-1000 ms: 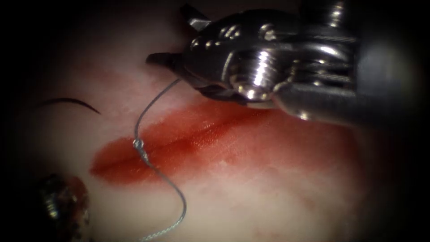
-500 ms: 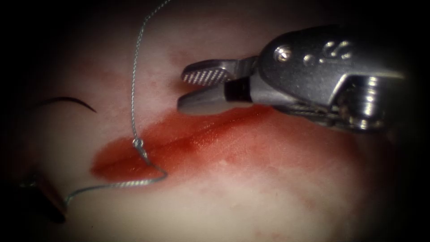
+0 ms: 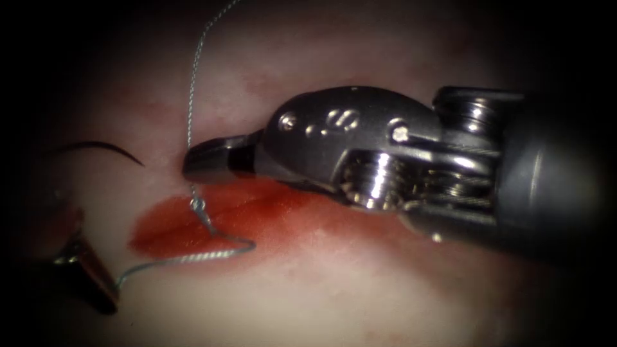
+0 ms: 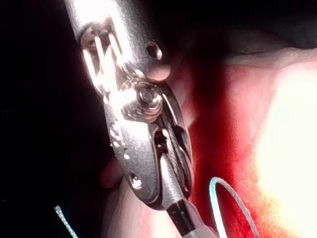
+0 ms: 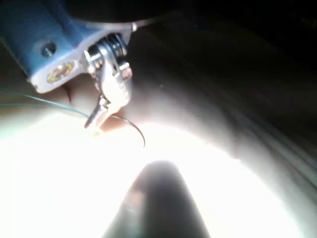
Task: Wound Closure
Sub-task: Wrap the suture once around the tool, then grasp the suture tail
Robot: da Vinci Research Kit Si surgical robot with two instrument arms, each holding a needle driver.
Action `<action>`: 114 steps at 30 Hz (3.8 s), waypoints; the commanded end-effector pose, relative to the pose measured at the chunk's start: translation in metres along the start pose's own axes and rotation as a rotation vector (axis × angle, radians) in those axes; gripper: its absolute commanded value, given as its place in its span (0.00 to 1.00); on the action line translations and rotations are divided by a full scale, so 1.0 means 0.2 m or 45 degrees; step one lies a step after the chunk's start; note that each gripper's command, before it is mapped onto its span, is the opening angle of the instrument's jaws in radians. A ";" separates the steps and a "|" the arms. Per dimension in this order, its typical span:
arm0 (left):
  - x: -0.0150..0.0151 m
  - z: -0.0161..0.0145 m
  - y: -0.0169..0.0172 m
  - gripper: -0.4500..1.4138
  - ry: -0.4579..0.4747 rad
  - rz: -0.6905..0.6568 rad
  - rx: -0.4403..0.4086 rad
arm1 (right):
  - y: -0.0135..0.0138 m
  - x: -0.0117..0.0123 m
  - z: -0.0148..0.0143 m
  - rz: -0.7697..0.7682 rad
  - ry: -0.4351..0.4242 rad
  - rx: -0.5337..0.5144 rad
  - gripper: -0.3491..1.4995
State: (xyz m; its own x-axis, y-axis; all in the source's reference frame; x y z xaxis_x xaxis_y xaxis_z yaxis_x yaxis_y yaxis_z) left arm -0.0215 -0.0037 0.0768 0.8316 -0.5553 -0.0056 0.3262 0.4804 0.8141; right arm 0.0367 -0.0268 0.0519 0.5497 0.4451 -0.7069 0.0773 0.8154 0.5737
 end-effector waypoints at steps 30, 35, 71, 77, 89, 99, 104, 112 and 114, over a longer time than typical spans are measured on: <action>-0.009 0.015 0.027 0.00 -0.044 -0.048 -0.265 | 0.002 -0.015 0.007 0.554 0.801 0.466 0.00; -0.011 0.016 0.024 0.00 -0.051 -0.051 -0.239 | 0.005 -0.018 0.009 0.572 0.898 0.415 0.00; -0.014 0.028 0.014 0.00 -0.024 -0.089 -0.153 | -0.017 0.005 0.008 0.388 0.824 -0.608 0.00; -0.014 0.029 0.015 0.00 -0.021 -0.087 -0.155 | -0.023 0.004 0.014 0.288 0.702 -0.876 0.00; -0.013 0.030 0.015 0.00 -0.014 -0.084 -0.156 | -0.021 0.002 0.018 0.253 0.681 -0.897 0.42; -0.013 0.030 0.016 0.00 -0.006 -0.083 -0.158 | -0.022 0.004 0.016 0.245 0.697 -0.899 0.53; -0.013 0.030 0.015 0.00 -0.005 -0.083 -0.158 | -0.022 0.005 0.016 0.239 0.702 -0.903 0.51; -0.013 0.031 0.015 0.00 -0.002 -0.083 -0.157 | -0.021 0.009 0.022 0.243 0.701 -0.913 0.62; -0.013 0.031 0.015 0.00 -0.002 -0.084 -0.157 | -0.021 0.010 0.025 0.240 0.699 -0.896 0.62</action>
State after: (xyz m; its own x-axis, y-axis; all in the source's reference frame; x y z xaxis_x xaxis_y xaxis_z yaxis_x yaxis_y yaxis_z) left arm -0.0251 -0.0061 0.0831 0.8074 -0.5869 -0.0607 0.4330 0.5194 0.7367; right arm 0.0404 -0.0319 0.0506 0.0203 0.5623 -0.8267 -0.5992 0.6687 0.4402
